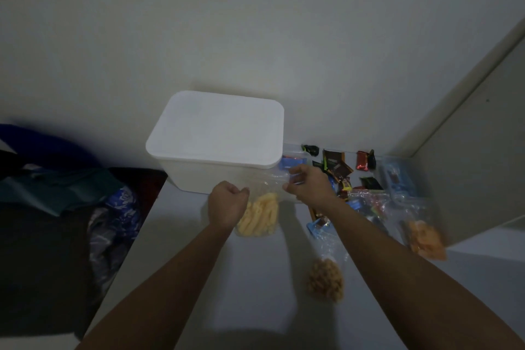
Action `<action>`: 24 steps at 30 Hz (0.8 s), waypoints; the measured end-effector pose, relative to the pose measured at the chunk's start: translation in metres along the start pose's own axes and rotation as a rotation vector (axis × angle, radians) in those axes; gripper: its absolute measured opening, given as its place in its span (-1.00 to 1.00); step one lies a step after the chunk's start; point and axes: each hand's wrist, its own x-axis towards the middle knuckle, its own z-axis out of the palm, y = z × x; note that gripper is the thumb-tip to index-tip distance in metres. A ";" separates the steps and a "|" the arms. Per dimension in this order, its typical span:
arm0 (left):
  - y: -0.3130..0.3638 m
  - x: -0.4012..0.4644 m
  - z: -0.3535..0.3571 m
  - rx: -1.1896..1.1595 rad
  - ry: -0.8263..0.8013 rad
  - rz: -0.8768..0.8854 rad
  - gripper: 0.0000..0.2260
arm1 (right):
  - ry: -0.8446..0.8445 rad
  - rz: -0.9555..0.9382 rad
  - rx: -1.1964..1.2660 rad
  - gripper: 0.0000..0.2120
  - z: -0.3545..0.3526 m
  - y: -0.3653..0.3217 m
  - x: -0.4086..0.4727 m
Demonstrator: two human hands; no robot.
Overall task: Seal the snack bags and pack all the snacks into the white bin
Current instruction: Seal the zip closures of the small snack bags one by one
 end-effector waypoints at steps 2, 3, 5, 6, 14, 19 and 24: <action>0.000 -0.005 0.007 0.019 -0.072 0.038 -0.75 | 0.010 -0.006 -0.034 -0.63 -0.011 0.008 -0.005; 0.000 -0.008 0.012 0.033 -0.115 0.056 -0.74 | 0.017 0.004 -0.063 -0.68 -0.017 0.014 -0.007; 0.001 -0.014 0.025 0.036 -0.216 0.064 -0.74 | 0.029 0.059 -0.119 -0.75 -0.030 0.029 -0.014; 0.001 -0.018 0.032 0.032 -0.273 0.062 -0.75 | 0.028 0.092 -0.135 -0.77 -0.035 0.038 -0.017; 0.002 -0.052 0.087 0.122 -0.672 -0.024 -0.89 | 0.036 0.376 -0.277 -0.84 -0.060 0.109 -0.054; -0.001 -0.066 0.111 0.284 -0.812 -0.093 -0.44 | -0.025 0.566 -0.243 -0.75 -0.056 0.132 -0.072; -0.009 -0.074 0.120 0.199 -0.839 -0.237 -0.38 | -0.004 0.569 0.106 -0.69 -0.043 0.147 -0.079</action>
